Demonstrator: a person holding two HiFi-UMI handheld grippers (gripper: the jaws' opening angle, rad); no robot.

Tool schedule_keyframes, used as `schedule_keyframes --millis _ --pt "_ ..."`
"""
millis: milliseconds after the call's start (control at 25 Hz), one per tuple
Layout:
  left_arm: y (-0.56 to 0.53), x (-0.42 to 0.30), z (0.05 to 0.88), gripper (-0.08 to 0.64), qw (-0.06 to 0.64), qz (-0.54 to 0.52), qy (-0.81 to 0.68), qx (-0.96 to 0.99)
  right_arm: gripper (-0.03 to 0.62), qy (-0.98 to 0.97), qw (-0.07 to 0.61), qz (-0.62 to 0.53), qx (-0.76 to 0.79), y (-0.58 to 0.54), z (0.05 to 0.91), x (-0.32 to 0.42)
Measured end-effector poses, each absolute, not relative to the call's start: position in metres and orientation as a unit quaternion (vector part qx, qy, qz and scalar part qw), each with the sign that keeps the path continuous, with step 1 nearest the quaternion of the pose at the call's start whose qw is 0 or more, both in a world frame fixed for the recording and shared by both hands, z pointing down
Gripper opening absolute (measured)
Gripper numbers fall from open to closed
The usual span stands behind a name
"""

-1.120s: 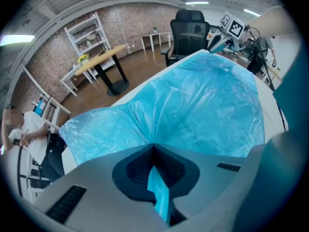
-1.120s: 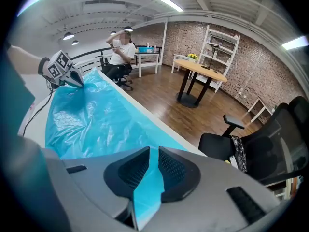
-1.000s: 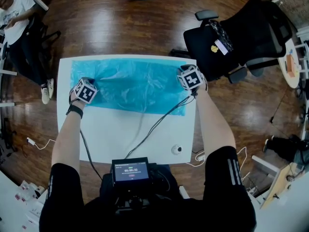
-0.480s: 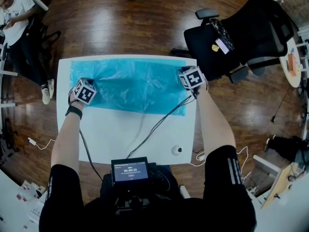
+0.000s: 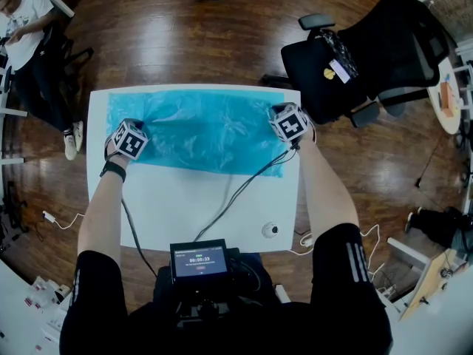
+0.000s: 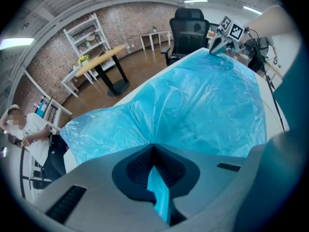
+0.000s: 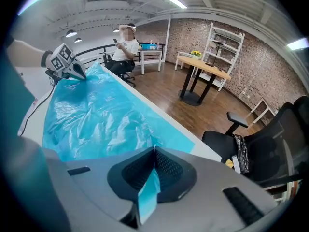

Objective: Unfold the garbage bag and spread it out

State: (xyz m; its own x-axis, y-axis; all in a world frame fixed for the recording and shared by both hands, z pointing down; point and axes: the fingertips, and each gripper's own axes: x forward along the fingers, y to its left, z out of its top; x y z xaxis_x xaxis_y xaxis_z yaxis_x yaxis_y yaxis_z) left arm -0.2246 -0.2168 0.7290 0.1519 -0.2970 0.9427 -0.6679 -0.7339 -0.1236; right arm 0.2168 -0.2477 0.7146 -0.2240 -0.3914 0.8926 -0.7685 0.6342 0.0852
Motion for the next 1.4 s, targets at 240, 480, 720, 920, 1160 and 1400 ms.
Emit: schedule_keyframes --millis 240,480,720,920,1160,1400 --pt "-0.220 -0.226 0.722 0.003 0.161 0.566 -0.333 0.737 0.023 -0.758 0.493 0.181 0.388 -0.247 0.714 0.217" --pt "-0.224 -0.220 0.707 0.044 0.162 0.544 -0.340 0.750 0.021 -0.761 0.485 0.171 0.396 -0.251 0.705 0.218" --pt "-0.233 -0.212 0.668 0.075 0.132 0.524 -0.342 0.769 0.021 -0.772 0.463 0.157 0.406 -0.254 0.684 0.216" --pt "-0.255 -0.199 0.648 0.108 0.057 0.532 -0.322 0.781 0.020 -0.787 0.439 0.148 0.409 -0.253 0.667 0.207" --pt "-0.255 -0.172 0.659 0.153 -0.001 0.580 -0.204 0.789 0.020 -0.814 0.391 0.117 0.414 -0.248 0.631 0.191" --pt "-0.253 -0.162 0.674 0.167 -0.019 0.608 -0.136 0.782 0.020 -0.839 0.346 0.074 0.413 -0.239 0.585 0.173"
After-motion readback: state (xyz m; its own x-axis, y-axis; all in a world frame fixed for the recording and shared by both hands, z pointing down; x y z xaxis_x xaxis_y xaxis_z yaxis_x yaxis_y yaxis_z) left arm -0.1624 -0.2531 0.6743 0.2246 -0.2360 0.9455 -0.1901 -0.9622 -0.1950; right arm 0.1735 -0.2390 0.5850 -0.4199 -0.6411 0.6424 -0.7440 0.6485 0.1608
